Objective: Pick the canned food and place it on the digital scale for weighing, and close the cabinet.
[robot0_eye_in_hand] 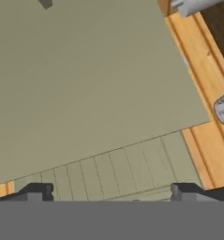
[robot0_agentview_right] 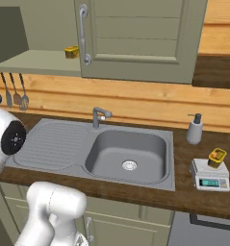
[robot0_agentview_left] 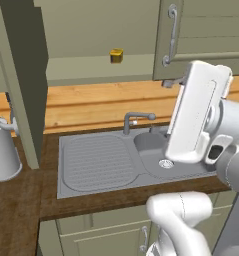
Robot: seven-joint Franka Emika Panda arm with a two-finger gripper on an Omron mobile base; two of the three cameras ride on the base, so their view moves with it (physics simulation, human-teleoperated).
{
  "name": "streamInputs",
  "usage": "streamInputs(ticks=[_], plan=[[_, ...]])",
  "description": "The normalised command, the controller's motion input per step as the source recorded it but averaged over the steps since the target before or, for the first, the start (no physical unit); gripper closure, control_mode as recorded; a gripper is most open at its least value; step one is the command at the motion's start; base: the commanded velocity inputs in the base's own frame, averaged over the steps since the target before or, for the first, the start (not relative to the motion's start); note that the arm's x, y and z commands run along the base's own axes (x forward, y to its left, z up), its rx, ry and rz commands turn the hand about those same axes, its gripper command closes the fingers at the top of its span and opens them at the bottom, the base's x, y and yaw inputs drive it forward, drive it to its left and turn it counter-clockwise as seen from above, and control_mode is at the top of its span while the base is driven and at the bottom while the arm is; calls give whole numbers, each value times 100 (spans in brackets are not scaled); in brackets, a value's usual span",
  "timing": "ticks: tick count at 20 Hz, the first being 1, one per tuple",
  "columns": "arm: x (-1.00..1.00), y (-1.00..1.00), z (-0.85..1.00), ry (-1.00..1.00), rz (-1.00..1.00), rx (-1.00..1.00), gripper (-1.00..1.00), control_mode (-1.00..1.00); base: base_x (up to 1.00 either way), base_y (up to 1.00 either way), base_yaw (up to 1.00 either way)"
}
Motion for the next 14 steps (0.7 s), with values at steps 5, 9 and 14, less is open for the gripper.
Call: streamInputs(ticks=[5,9,14], plan=[[-92,98,-28,-16,-25,18,-100,-100,0,0,0],[-100,50,-9,-2,-6,17,-100,-100,0,0,0],[-98,68,-13,-1,0,8,-100,-100,0,0,0]])
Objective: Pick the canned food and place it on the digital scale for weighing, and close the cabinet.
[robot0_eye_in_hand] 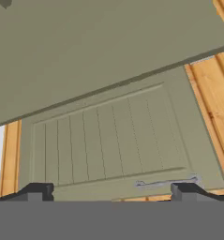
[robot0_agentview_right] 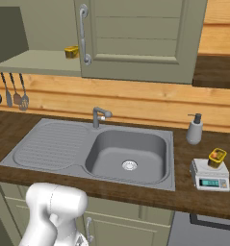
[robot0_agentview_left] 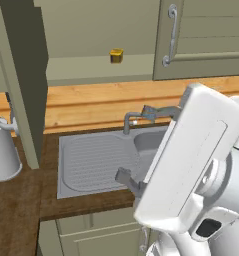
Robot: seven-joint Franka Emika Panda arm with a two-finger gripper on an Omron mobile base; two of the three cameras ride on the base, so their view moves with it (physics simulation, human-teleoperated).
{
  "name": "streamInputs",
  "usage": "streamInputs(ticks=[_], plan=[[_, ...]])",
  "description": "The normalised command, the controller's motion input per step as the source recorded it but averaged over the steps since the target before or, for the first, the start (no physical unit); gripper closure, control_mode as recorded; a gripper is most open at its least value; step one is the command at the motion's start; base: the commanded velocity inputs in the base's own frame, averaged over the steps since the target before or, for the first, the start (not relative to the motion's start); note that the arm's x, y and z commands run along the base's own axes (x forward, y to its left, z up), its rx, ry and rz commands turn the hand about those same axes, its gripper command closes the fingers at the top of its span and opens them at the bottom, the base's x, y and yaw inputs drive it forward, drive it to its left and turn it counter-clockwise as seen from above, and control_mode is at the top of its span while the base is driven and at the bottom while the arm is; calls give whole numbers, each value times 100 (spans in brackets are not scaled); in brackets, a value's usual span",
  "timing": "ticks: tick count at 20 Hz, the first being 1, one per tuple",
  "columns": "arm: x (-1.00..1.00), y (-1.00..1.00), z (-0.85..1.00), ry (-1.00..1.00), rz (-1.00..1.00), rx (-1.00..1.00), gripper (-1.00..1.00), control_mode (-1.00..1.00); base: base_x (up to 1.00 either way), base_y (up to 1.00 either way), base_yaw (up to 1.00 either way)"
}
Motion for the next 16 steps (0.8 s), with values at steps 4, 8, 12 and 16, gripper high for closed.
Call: streamInputs(ticks=[4,8,12,16], plan=[[-64,100,-18,-15,-2,0,-100,-100,0,0,0],[-5,100,-2,-25,-15,-9,-100,-100,0,0,0],[3,100,0,-28,-25,-12,-100,-100,0,0,0],[3,89,-5,-17,-41,-1,-100,-100,0,0,0]])
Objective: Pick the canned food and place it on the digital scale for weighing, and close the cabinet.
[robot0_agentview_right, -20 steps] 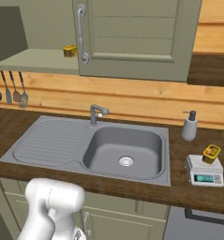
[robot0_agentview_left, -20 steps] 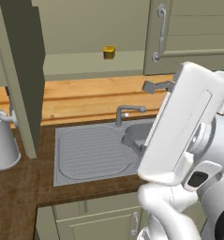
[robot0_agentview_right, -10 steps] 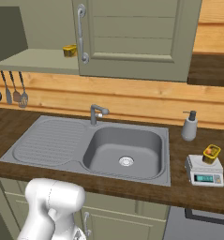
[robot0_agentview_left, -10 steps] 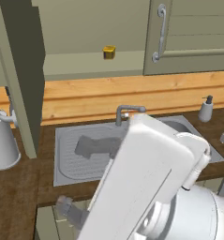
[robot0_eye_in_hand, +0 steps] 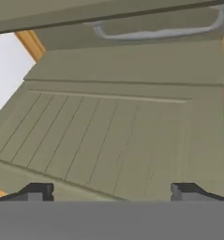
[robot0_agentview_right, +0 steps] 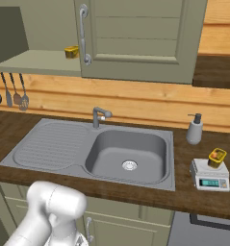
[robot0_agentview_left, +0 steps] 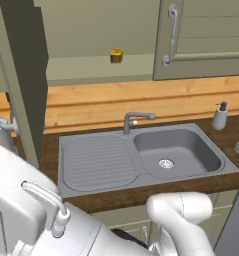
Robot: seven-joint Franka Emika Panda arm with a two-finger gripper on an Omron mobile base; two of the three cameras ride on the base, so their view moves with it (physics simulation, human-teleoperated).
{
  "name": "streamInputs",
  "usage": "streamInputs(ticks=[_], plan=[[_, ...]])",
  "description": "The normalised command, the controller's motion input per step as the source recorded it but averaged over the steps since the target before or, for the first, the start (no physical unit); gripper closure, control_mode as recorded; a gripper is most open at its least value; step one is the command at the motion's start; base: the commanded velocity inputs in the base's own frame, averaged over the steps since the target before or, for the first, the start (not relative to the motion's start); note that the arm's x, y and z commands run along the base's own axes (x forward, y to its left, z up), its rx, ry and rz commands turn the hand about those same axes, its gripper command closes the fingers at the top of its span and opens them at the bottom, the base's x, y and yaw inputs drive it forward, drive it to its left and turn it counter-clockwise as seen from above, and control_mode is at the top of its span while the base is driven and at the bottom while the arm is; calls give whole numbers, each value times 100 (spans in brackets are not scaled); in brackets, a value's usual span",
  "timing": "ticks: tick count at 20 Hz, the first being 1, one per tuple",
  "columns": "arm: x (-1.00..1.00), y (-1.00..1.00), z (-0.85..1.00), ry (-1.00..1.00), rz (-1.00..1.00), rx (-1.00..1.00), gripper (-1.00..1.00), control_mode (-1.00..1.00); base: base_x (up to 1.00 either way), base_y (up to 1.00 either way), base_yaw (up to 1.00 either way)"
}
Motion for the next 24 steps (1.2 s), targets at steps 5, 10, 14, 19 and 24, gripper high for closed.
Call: streamInputs(ticks=[5,10,14,19,24], plan=[[11,78,-15,-22,-49,3,-100,-100,0,0,0],[19,44,-5,-27,-51,6,-100,-100,0,0,0],[61,-13,0,-6,-9,28,-100,-100,0,0,0],[61,-10,-10,0,0,35,-100,-100,0,0,0],[89,34,-38,3,0,22,-100,-100,0,0,0]])
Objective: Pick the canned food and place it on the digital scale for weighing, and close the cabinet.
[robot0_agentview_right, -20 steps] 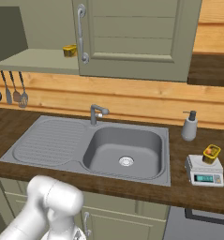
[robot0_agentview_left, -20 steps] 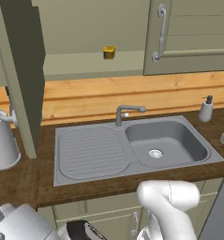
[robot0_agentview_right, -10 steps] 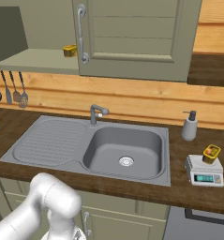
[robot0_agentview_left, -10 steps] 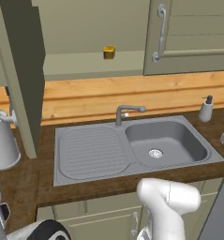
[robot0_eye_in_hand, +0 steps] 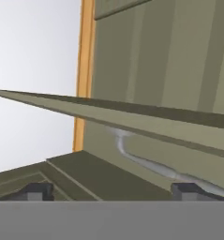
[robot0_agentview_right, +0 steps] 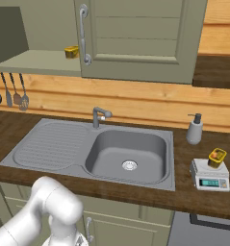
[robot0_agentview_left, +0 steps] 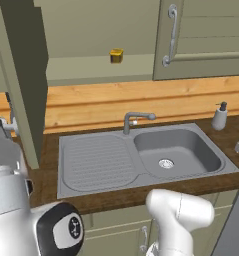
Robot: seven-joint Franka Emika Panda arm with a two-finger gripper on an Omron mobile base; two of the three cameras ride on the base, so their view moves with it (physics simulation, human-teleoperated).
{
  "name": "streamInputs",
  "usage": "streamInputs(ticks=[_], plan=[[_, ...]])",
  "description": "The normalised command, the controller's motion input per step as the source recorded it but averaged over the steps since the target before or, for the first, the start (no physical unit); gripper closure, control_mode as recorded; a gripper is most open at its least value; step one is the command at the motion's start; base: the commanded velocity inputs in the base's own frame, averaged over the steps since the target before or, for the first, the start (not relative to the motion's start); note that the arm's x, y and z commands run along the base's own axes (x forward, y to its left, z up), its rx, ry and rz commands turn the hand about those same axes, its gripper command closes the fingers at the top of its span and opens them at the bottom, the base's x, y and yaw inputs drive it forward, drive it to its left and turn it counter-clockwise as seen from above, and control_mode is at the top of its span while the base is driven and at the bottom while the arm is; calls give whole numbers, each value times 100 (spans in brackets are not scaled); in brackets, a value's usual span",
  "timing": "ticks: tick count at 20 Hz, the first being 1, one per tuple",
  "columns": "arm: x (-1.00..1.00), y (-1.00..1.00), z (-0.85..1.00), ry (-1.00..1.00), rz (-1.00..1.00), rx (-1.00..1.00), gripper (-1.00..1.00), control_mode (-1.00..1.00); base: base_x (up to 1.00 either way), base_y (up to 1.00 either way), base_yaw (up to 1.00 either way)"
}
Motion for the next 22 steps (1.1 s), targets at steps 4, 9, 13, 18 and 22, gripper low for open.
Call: streamInputs(ticks=[4,9,13,18,22], plan=[[100,100,-87,0,-6,1,-100,-100,0,0,0],[100,70,-51,0,-7,1,-100,-100,0,0,0],[100,-8,-8,4,-1,13,-100,-100,0,0,0],[94,-49,-1,6,0,19,-100,-100,0,0,0],[39,-100,36,-5,0,46,-100,-100,0,0,0]])
